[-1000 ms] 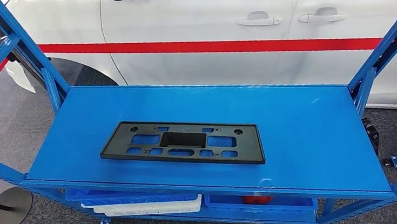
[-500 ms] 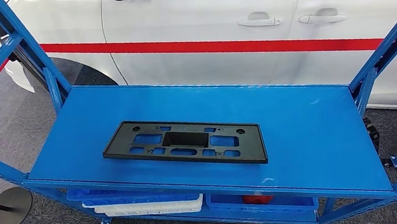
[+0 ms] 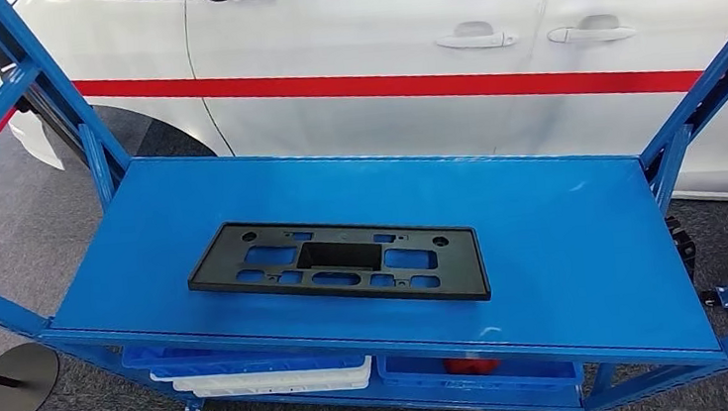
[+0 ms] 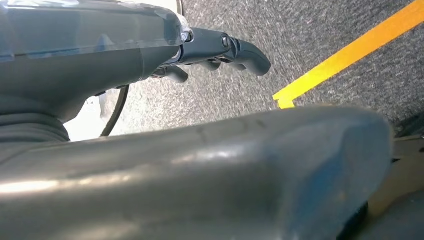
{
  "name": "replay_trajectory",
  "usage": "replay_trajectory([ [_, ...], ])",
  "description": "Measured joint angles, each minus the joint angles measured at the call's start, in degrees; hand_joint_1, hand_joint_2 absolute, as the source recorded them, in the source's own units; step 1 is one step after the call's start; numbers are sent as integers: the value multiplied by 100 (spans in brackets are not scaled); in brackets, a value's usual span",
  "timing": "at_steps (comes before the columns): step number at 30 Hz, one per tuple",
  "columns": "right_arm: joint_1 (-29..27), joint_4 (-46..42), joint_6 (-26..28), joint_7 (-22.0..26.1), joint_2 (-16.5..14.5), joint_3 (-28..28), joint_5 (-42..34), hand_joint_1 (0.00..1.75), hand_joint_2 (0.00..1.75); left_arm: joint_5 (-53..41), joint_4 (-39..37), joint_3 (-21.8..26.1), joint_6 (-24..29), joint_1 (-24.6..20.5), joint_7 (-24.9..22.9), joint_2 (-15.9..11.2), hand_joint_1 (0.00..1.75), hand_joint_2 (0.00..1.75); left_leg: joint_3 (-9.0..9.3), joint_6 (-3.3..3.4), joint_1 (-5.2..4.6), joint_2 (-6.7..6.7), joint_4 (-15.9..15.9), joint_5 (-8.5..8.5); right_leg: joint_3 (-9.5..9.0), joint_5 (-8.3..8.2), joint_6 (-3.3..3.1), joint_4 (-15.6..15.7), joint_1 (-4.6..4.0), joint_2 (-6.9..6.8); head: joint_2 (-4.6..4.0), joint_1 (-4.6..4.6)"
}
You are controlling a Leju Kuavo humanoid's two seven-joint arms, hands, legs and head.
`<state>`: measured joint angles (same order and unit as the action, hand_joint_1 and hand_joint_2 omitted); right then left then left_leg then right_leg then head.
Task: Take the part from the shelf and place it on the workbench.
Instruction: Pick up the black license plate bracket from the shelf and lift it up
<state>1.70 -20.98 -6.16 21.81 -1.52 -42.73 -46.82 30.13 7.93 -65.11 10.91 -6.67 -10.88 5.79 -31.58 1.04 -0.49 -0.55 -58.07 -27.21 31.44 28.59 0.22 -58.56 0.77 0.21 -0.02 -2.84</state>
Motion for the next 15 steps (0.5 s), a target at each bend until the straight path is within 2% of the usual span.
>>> replay_trajectory([
  [2, -4, -103, -263, -148, -42, -122, 115, 0, 175, 30, 0, 0, -5, 1, 1, 0, 0, 0, 0, 0, 0, 0, 0, 0, 0, 0, 0, 0, 0, 0, 0, 0],
  [6, -6, -127, -322, -185, -51, -149, 140, 0, 175, 40, 0, 0, -5, 1, 2, 0, 0, 0, 0, 0, 0, 0, 0, 0, 0, 0, 0, 0, 0, 0, 0, 0],
  [9, -11, -287, -746, -423, -129, -376, 296, 0, 175, 78, 0, 0, -5, 1, 9, 0, 0, 0, 0, 0, 0, 0, 0, 0, 0, 0, 0, 0, 0, 0, 0, 0],
  [13, 92, -1005, -2463, -1346, -442, -1209, 395, 0, 0, 247, 0, 0, -12, 13, 82, -2, 0, 0, -1, 0, 0, -2, 0, 0, 0, 0, 0, -1, 0, -1, 0, 0],
  [15, 112, -1322, -2690, -1578, -578, -1370, 293, 0, 0, 295, 0, 0, -19, 14, 88, -3, 0, 0, -2, 0, 0, -2, 0, 0, 0, 0, 0, -1, 0, -1, 0, 0],
])
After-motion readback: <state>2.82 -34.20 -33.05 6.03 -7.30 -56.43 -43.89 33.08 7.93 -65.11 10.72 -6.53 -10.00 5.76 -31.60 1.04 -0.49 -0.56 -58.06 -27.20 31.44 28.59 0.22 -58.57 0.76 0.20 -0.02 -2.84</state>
